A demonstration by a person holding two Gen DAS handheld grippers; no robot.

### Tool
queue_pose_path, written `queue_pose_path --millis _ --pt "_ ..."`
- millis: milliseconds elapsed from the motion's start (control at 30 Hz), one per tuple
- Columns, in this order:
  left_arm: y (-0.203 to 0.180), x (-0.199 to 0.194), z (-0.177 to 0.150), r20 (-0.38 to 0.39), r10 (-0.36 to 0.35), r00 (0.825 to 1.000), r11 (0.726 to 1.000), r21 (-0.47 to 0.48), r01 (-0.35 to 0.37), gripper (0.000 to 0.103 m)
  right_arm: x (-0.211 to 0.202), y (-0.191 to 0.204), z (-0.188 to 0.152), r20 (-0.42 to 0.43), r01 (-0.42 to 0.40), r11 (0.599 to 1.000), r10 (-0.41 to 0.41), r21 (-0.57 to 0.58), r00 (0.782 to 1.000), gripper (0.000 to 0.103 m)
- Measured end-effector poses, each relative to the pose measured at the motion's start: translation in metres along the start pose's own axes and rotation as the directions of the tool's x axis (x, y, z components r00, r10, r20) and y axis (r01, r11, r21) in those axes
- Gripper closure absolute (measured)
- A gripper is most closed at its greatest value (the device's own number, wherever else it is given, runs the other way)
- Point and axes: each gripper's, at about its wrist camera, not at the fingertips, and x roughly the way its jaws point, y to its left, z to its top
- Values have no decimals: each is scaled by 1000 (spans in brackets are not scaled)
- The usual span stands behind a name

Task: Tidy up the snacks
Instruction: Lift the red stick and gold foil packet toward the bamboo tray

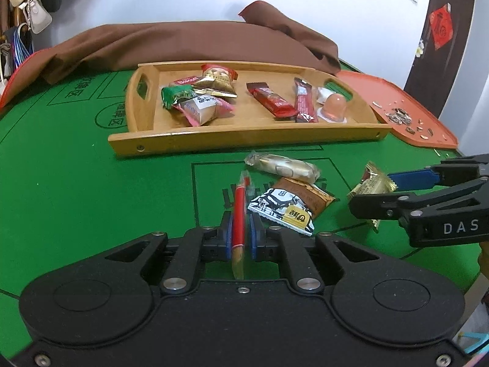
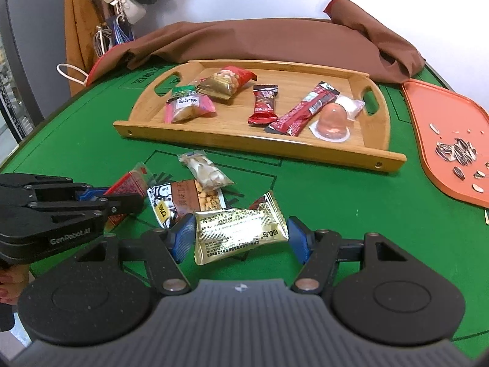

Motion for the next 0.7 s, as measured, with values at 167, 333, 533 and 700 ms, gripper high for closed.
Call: queue_pose_path --millis 167,333,533,700 --pt "-2 -10 6 39 6 999 1000 12 -6 97 -2 -4 0 7 7 1000 -7 11 1000 36" --pt "-1 -16 21 67 7 998 1000 18 -9 97 -8 -8 5 31 14 1000 -15 20 999 36" --pt "4 -15 44 84 18 996 1000 13 -19 97 -10 -14 20 55 21 999 -23 33 998 36" --pt "15 -10 73 94 28 995 1000 -16 -26 97 -6 -26 41 73 27 997 -32 72 997 36"
